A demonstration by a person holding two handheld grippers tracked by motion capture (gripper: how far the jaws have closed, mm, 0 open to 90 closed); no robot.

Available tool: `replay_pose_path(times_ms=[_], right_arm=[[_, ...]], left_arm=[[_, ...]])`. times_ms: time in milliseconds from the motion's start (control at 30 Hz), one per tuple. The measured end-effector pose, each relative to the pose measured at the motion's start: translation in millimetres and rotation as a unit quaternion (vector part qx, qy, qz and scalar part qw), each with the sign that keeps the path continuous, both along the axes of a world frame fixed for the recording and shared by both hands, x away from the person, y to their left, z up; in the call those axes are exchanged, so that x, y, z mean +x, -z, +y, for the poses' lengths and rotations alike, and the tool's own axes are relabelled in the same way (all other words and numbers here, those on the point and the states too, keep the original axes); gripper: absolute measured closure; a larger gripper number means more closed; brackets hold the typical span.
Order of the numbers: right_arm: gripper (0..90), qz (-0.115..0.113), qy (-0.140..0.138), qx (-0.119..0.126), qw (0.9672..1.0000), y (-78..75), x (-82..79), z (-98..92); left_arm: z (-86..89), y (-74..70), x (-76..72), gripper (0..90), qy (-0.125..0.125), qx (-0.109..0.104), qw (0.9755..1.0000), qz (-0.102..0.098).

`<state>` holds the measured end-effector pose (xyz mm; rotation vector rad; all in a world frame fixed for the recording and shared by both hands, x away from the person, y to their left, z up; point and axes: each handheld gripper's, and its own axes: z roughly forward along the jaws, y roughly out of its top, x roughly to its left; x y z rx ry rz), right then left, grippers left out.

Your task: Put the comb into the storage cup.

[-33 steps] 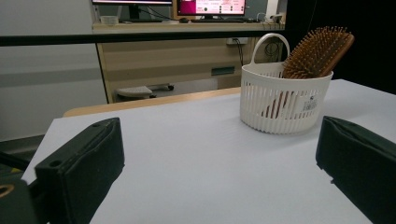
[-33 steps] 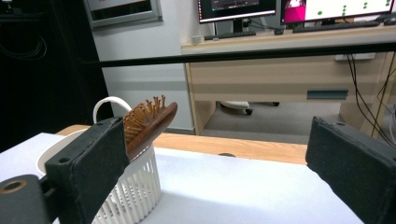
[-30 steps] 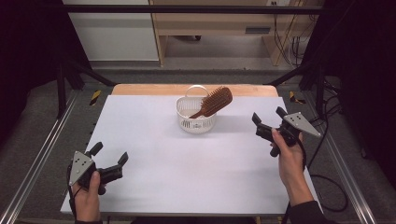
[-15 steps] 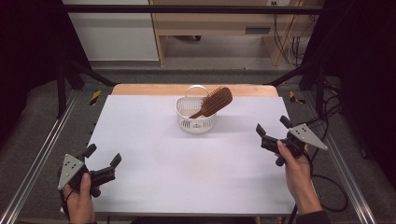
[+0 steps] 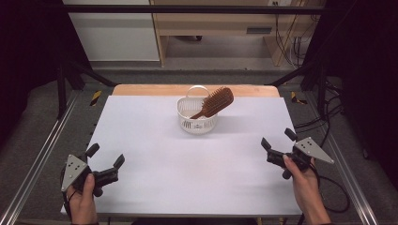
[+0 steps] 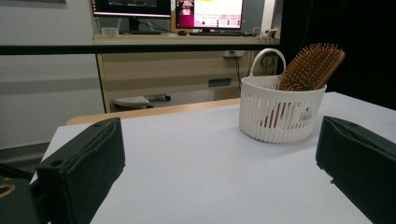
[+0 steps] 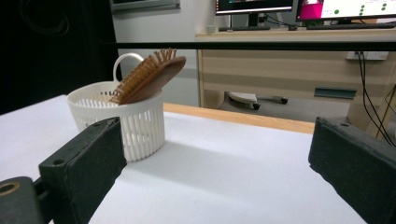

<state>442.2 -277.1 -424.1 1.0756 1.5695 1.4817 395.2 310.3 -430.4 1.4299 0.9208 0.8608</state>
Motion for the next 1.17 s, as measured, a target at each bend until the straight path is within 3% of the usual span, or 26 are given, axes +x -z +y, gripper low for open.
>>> replay_pose_path(times_ms=[533, 833, 1167], right_arm=[[3.8, 0.003, -0.031, -0.007, 0.9995, 15.5, -14.4, 4.4], [4.0, 0.015, -0.066, -0.023, 0.9975, 24.4, -12.9, 24.9], [3.8, 0.012, -0.085, -0.028, 0.9959, 23.7, -15.0, 36.3]], left_arm=[[-7.1, -1.9, -2.9, 1.0, 0.017, 0.001, 0.9997, -0.017], [-20.1, -2.2, -2.5, 0.8, 0.047, 0.006, 0.9986, -0.025], [-21.9, -1.3, -1.4, 0.8, 0.048, 0.004, 0.9986, -0.022]])
